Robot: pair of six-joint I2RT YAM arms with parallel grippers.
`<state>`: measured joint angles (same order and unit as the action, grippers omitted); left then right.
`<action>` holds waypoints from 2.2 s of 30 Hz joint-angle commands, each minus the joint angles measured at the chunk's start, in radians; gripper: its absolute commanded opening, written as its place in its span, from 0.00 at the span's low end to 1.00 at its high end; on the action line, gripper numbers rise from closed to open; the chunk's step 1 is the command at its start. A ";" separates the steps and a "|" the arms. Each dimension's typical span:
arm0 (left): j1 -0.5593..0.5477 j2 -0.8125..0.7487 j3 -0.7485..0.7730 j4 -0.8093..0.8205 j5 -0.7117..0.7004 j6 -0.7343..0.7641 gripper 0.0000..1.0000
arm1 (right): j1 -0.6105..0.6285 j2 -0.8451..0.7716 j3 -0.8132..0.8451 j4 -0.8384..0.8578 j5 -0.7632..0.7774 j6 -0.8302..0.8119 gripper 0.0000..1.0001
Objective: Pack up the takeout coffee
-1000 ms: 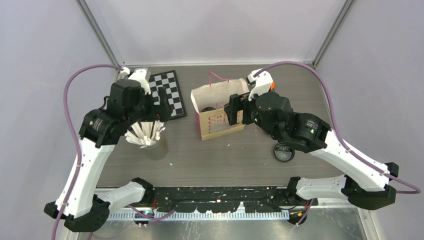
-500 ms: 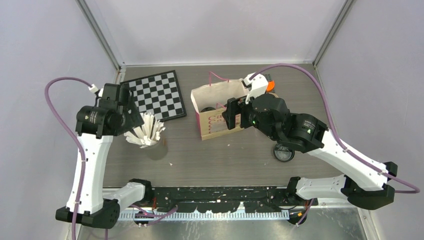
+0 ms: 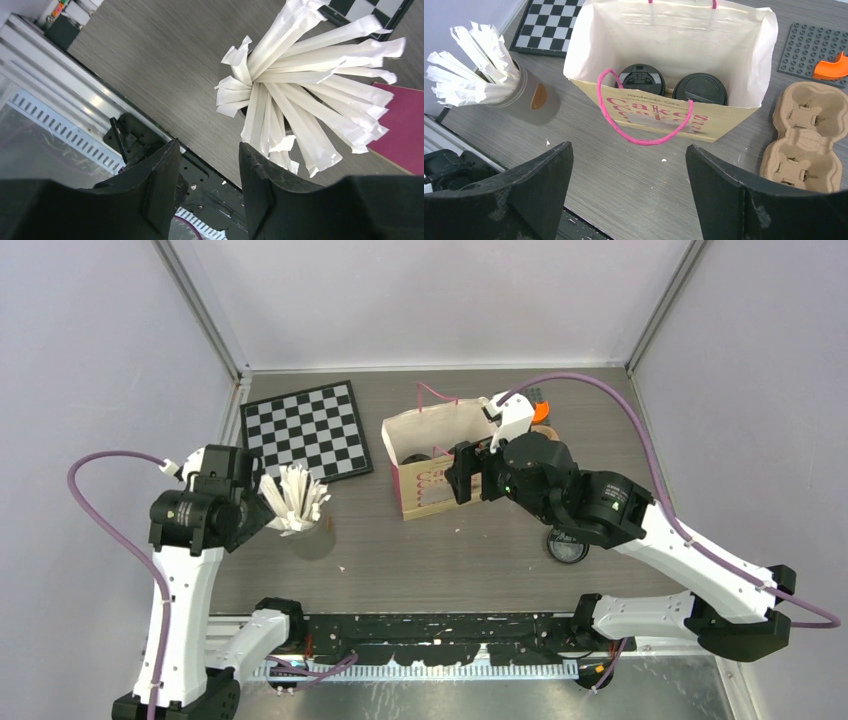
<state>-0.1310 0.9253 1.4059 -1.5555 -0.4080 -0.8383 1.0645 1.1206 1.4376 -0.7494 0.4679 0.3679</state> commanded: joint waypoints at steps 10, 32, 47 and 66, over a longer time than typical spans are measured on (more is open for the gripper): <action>0.030 -0.019 -0.135 0.186 -0.001 -0.065 0.51 | -0.003 -0.032 -0.011 0.053 0.001 0.000 0.87; 0.037 -0.042 -0.198 0.239 -0.034 -0.041 0.28 | -0.002 -0.021 -0.005 0.044 0.015 -0.043 0.87; 0.036 -0.033 0.062 0.064 -0.066 0.038 0.00 | -0.002 -0.024 -0.007 0.044 0.007 -0.044 0.87; 0.036 0.152 0.730 0.093 0.174 0.365 0.00 | -0.003 -0.071 0.033 0.090 0.094 -0.105 0.87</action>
<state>-0.1017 1.0115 2.0380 -1.5143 -0.3386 -0.5396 1.0645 1.1042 1.4284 -0.7345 0.5095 0.3019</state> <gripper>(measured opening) 0.009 0.870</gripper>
